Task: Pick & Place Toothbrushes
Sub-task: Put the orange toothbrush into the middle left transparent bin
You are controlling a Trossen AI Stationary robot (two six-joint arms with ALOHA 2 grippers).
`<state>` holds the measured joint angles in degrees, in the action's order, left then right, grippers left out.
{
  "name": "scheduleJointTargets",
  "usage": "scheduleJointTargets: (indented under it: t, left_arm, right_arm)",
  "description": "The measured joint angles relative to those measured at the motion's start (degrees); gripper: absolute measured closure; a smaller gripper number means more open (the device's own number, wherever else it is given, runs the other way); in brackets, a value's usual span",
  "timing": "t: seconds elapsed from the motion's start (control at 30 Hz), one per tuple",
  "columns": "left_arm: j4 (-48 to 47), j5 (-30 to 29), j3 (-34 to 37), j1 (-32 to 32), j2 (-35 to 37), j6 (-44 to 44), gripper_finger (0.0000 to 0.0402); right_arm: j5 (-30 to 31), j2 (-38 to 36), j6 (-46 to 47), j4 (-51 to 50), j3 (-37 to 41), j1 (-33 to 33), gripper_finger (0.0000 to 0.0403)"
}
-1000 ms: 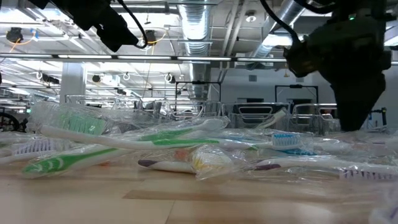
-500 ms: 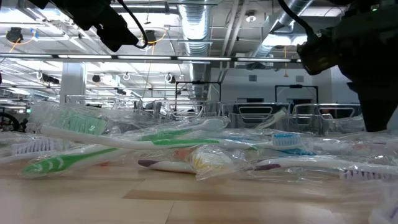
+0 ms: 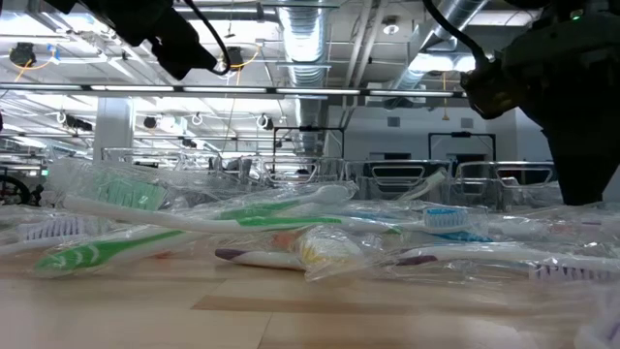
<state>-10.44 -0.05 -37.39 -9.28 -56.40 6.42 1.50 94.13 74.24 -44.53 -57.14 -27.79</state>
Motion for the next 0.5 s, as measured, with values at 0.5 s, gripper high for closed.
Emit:
scheduleJointTargets:
  t: [0.5]
  left_arm:
    - [1.18, -0.01, 0.0, 0.0, -0.02, 0.02, 0.0189]
  right_arm:
    - [-0.07, 0.0, 0.83, 0.24, 0.02, 0.0, 0.027]
